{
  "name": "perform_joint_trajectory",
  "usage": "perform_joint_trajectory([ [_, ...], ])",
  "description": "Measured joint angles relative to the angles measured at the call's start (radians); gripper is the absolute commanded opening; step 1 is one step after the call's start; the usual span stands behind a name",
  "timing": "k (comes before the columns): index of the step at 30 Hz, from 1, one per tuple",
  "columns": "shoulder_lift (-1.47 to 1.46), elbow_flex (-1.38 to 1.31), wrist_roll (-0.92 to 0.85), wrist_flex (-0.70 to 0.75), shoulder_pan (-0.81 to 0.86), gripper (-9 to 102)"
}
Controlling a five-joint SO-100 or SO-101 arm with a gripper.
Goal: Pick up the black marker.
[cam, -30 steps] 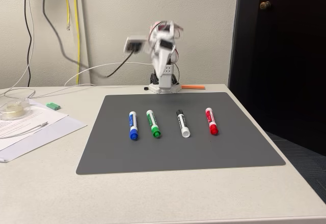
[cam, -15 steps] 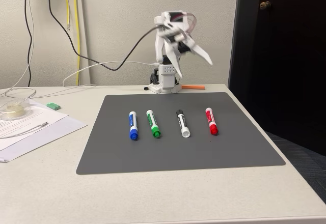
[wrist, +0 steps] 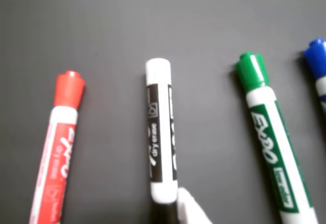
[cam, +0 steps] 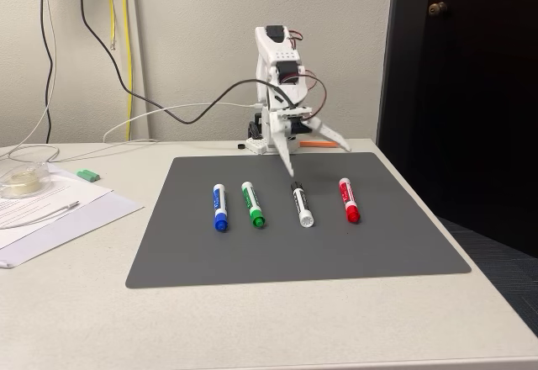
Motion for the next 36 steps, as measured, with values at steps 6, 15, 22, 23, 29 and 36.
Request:
perform_joint_trajectory([
  [6,-0.060,0.008,0.003,-0.020,0.018,63],
  [15,-0.104,0.008,0.049,-0.066,0.021,55],
  [22,-0.163,0.006,0.067,-0.091,0.029,53],
  [23,-0.172,0.006,0.067,-0.087,0.031,53],
  [29,-0.238,-0.060,0.067,-0.006,0.040,49],
  [36,-0.288,-0.117,0.077,0.057,0.034,43],
])
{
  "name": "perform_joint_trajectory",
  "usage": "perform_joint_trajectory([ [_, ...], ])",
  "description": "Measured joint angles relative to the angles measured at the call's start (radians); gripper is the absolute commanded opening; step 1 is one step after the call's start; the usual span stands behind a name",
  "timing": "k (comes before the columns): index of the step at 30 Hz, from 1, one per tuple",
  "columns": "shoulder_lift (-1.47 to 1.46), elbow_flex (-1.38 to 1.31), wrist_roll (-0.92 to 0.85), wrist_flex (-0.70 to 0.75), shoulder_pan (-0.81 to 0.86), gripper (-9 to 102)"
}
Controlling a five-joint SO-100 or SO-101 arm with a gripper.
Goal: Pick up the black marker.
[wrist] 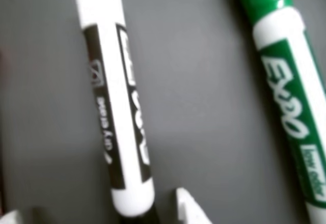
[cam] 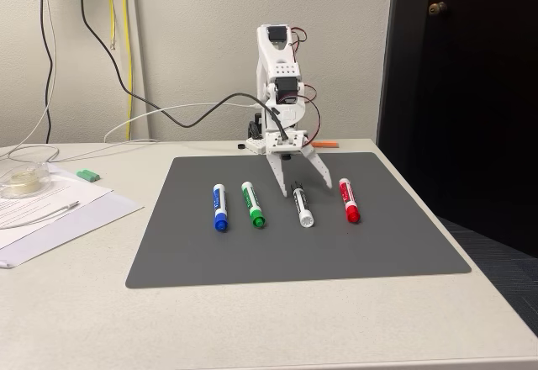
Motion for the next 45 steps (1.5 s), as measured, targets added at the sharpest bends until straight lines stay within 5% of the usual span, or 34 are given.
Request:
perform_joint_trajectory([
  [6,-0.051,-0.061,0.000,0.048,-0.005,42],
  [15,-0.058,-0.069,0.034,0.046,-0.009,10],
  [37,-0.040,-0.067,0.094,0.044,-0.011,6],
  [45,-0.021,-0.189,0.126,0.209,-0.023,0],
])
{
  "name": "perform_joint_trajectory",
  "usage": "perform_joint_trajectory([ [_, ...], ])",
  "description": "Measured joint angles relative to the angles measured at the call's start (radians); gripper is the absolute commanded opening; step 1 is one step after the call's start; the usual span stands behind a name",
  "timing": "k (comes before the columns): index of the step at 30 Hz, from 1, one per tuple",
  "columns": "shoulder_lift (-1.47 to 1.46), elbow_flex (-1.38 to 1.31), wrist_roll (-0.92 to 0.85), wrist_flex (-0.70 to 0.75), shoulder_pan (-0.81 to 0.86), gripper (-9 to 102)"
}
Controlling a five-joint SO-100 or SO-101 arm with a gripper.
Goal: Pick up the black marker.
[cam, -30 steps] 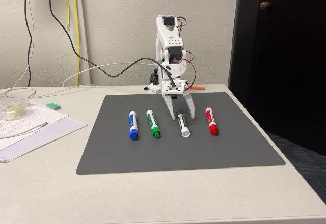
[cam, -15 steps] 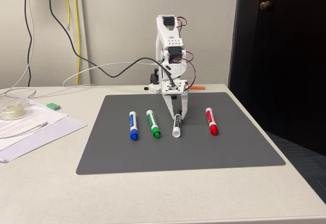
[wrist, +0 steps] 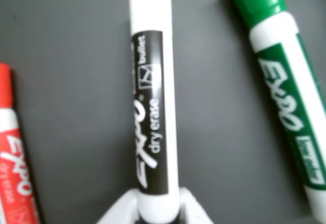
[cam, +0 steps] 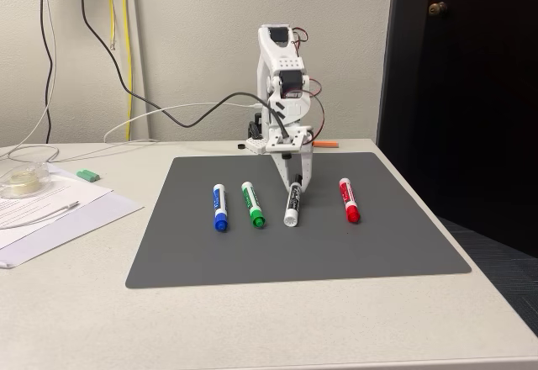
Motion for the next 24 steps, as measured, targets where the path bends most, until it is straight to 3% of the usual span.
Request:
perform_joint_trajectory([
  [9,0.035,-0.123,0.072,0.143,-0.011,0],
  [24,0.242,-0.130,0.436,0.005,-0.017,0],
])
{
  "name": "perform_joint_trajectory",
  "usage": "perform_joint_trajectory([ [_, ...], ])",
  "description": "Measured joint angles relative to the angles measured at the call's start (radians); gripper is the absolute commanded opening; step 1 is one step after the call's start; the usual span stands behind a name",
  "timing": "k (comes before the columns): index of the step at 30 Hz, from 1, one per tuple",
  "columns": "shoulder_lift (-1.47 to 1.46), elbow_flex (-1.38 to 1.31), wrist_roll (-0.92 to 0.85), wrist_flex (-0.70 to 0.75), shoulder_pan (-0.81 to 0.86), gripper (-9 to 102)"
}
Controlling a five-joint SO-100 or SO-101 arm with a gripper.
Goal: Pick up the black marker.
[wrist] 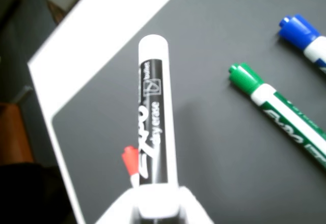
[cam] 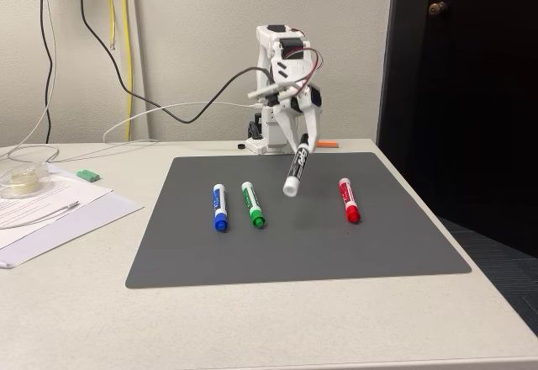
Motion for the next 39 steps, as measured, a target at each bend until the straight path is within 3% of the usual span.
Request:
perform_joint_trajectory([
  [5,0.046,-0.008,0.098,-0.017,0.000,0],
  [17,0.080,-0.219,0.291,0.143,0.006,0],
  [39,0.080,-0.224,0.288,0.173,0.028,0],
])
